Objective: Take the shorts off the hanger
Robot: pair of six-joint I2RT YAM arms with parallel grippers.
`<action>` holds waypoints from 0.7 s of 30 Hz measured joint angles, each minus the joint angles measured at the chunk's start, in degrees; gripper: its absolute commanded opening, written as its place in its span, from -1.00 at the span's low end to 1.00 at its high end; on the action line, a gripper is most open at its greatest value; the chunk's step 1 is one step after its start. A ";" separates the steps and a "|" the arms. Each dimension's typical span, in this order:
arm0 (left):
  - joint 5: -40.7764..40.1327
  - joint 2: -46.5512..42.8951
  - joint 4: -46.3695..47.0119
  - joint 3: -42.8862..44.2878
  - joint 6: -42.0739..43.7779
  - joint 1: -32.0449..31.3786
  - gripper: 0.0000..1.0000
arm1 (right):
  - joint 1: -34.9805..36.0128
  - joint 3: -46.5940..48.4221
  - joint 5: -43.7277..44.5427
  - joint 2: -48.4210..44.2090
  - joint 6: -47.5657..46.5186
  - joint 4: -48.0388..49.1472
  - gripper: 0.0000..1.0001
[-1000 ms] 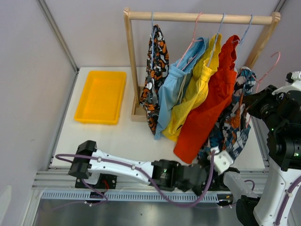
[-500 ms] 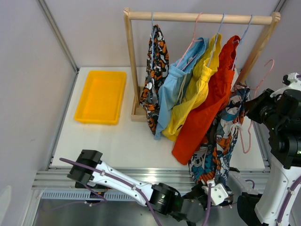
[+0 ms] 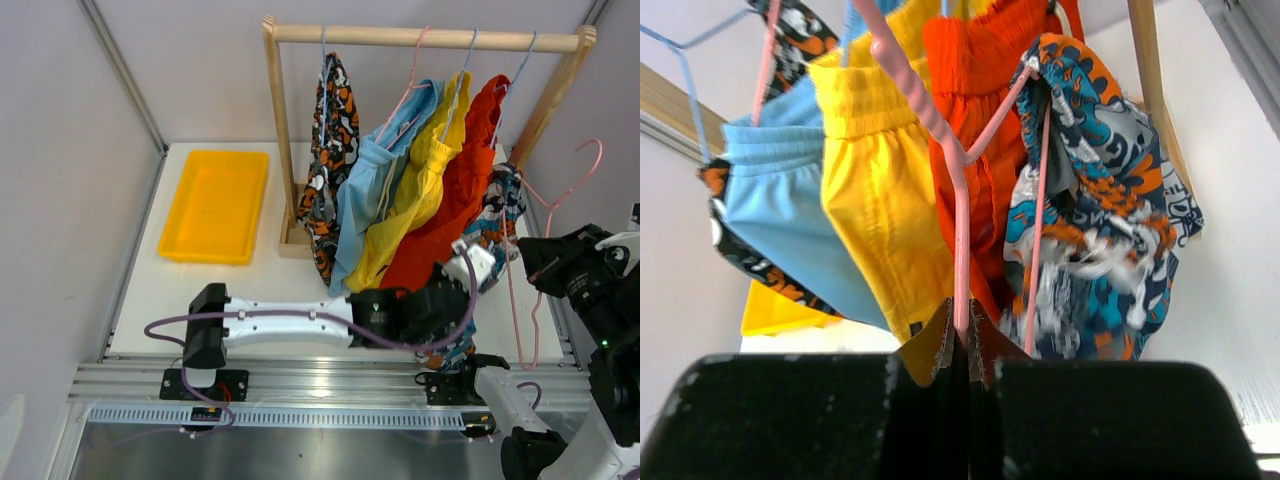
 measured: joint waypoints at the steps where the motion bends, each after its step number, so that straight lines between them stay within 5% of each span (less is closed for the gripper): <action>1: 0.37 0.04 -0.96 1.05 -0.39 2.08 -1.00 | 0.28 1.57 0.00 0.20 0.00 -0.20 -1.00; 6: 1.66 -1.07 -2.34 -1.18 -2.73 5.20 -1.00 | 0.70 7.21 0.11 1.88 0.37 -0.24 -1.00; 16: -0.61 -8.72 -1.90 -22.56 -11.06 -9.33 -1.00 | 1.33 21.38 -0.61 18.16 1.51 -6.67 -1.00; 21: -2.38 -8.76 -2.95 -23.47 -13.31 -9.75 -1.00 | 1.31 10.60 -5.51 15.93 3.19 -5.25 -1.00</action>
